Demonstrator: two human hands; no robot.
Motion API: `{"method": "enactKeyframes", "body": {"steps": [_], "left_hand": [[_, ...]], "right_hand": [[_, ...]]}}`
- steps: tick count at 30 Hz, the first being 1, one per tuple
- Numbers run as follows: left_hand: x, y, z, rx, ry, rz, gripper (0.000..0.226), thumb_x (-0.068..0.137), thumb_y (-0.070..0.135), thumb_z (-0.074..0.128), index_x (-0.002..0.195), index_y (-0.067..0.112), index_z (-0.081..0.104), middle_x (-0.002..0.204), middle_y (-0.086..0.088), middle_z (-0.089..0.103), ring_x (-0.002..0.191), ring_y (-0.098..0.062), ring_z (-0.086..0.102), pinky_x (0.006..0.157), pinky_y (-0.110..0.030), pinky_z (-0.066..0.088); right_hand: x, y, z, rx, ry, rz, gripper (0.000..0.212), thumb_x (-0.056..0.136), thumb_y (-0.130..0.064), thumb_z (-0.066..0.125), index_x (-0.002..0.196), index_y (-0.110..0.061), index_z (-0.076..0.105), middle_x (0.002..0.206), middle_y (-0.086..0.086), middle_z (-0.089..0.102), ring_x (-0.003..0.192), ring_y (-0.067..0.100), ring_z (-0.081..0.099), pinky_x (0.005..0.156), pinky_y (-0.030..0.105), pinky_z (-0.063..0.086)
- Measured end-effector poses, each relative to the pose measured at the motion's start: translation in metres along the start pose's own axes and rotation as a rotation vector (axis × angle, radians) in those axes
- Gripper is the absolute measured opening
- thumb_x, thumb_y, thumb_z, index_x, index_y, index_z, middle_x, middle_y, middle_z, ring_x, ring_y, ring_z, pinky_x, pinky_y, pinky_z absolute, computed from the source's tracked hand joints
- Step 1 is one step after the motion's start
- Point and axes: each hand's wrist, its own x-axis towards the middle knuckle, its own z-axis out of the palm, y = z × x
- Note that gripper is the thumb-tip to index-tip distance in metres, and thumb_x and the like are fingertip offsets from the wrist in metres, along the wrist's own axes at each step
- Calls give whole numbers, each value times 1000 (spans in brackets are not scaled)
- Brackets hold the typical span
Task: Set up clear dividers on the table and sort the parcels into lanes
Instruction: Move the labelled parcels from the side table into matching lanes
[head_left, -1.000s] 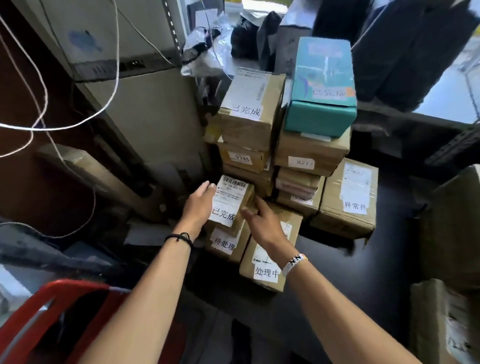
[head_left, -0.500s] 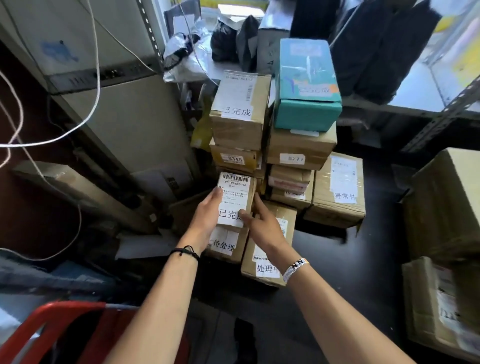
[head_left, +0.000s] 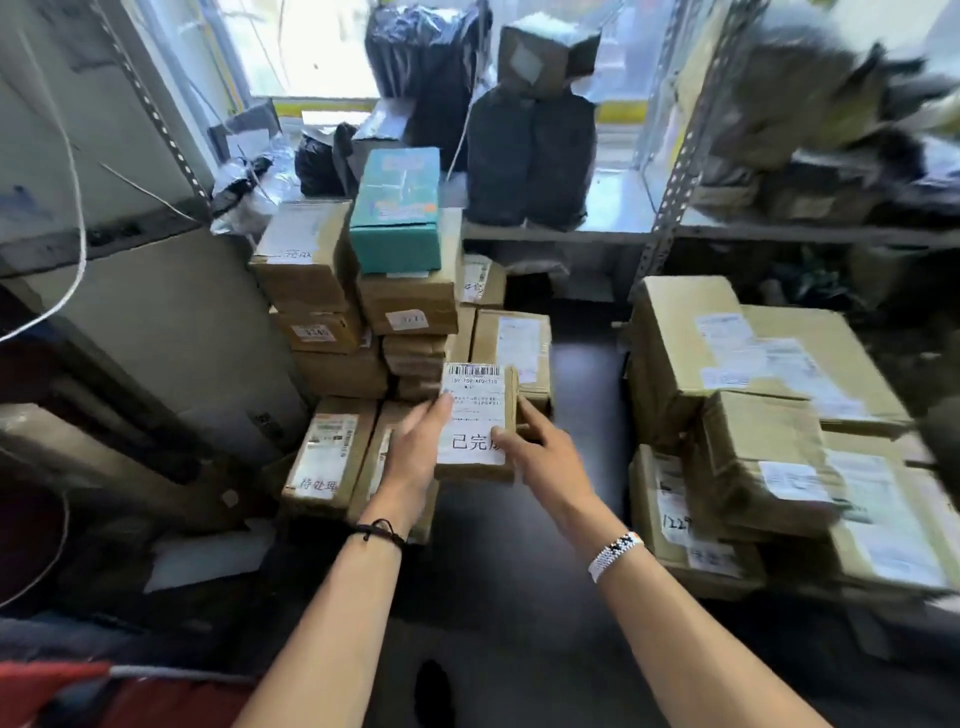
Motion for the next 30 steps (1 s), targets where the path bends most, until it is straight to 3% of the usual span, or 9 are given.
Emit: {"method": "enactKeyframes", "body": {"steps": [2, 4, 8, 11, 15, 17, 22, 27, 30], "left_hand": [[-18, -3, 37, -31, -46, 36, 26, 104, 28, 61, 120, 11, 73, 108, -11, 80, 100, -30, 78, 89, -42, 61], [-38, -5, 78, -36, -89, 82, 27, 103, 28, 63, 121, 11, 72, 110, -11, 80, 99, -28, 78, 83, -37, 63], [-69, -3, 153, -87, -169, 169, 38, 95, 32, 68, 124, 7, 71, 111, -11, 80, 102, -28, 78, 76, -31, 63], [-86, 6, 203, -38, -260, 201, 55, 88, 41, 69, 130, 5, 66, 113, -13, 79, 104, -31, 77, 85, -38, 64], [-97, 19, 256, 7, -354, 236, 43, 101, 32, 66, 134, 5, 63, 120, -16, 76, 112, -32, 74, 100, -52, 58], [-101, 23, 275, 26, -412, 251, 40, 103, 30, 63, 135, 7, 63, 121, -13, 76, 113, -29, 74, 100, -48, 59], [-90, 30, 309, 98, -525, 278, 39, 98, 36, 66, 131, 16, 68, 122, -3, 77, 118, -20, 71, 108, -54, 52], [-80, 24, 350, 138, -602, 266, 41, 87, 42, 75, 124, 24, 71, 123, 0, 76, 119, -19, 70, 107, -54, 53], [-81, 15, 374, 141, -643, 234, 46, 84, 39, 77, 126, 21, 70, 119, 1, 77, 110, -16, 74, 92, -45, 61]], "right_hand": [[-18, -6, -41, 10, 34, -31, 52, 97, -17, 71, 140, -43, 56, 96, -21, 77, 80, -9, 71, 63, 9, 50], [-36, -13, -85, 24, 70, -61, 52, 97, -15, 71, 137, -44, 55, 90, -22, 77, 76, -8, 71, 60, 10, 51], [-69, -32, -157, 22, 146, -97, 54, 95, -27, 75, 145, -36, 58, 117, -1, 76, 107, 18, 74, 95, 40, 60], [-88, -41, -206, 4, 227, -171, 39, 91, -32, 76, 123, -52, 66, 105, -12, 80, 98, 9, 76, 85, 33, 60], [-101, -57, -256, 6, 328, -209, 66, 81, -40, 75, 145, -36, 59, 111, -12, 78, 90, -1, 74, 68, 15, 53], [-103, -62, -277, 24, 364, -220, 57, 91, -32, 74, 145, -33, 59, 117, -6, 77, 96, 5, 75, 65, 12, 51], [-98, -66, -317, 61, 453, -261, 39, 99, -23, 66, 134, -40, 64, 117, -5, 78, 106, 18, 75, 87, 41, 63], [-97, -61, -346, -56, 572, -275, 62, 94, -32, 68, 148, -52, 48, 126, -15, 71, 112, 11, 71, 95, 45, 61], [-100, -55, -366, -158, 628, -263, 78, 88, -39, 72, 151, -63, 33, 126, -22, 67, 116, 8, 68, 98, 47, 60]]}}
